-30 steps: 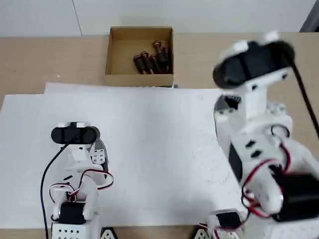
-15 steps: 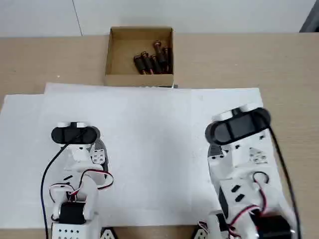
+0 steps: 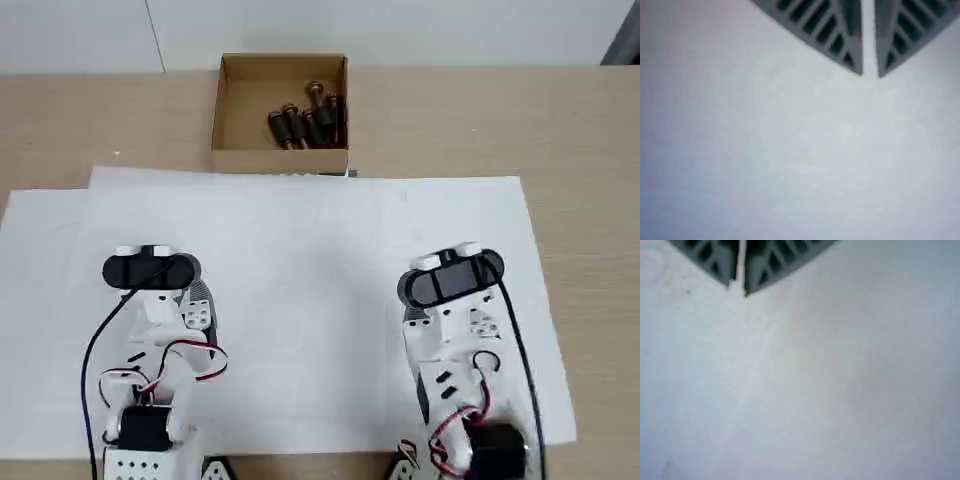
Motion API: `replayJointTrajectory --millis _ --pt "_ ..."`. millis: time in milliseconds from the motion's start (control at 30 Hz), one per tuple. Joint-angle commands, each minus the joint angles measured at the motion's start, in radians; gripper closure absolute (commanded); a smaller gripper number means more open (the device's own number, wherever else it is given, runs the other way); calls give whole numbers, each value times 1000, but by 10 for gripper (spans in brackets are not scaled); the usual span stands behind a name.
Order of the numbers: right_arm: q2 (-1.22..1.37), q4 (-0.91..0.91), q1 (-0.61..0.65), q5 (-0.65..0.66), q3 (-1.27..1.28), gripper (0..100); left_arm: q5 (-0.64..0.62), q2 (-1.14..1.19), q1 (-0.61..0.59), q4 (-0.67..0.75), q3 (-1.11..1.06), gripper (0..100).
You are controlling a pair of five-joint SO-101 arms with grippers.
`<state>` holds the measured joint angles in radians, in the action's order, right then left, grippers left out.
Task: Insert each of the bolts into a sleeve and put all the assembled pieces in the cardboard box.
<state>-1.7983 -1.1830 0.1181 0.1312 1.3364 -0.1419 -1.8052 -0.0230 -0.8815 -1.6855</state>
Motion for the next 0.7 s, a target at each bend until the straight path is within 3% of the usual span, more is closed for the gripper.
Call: replayJointTrajectory --millis 0,667 --pt "-16 67 -54 -3 77 997 -2 -11 2 -5 5 994" --pt "-16 234 -87 -11 339 996 -2 -11 2 -5 5 994"
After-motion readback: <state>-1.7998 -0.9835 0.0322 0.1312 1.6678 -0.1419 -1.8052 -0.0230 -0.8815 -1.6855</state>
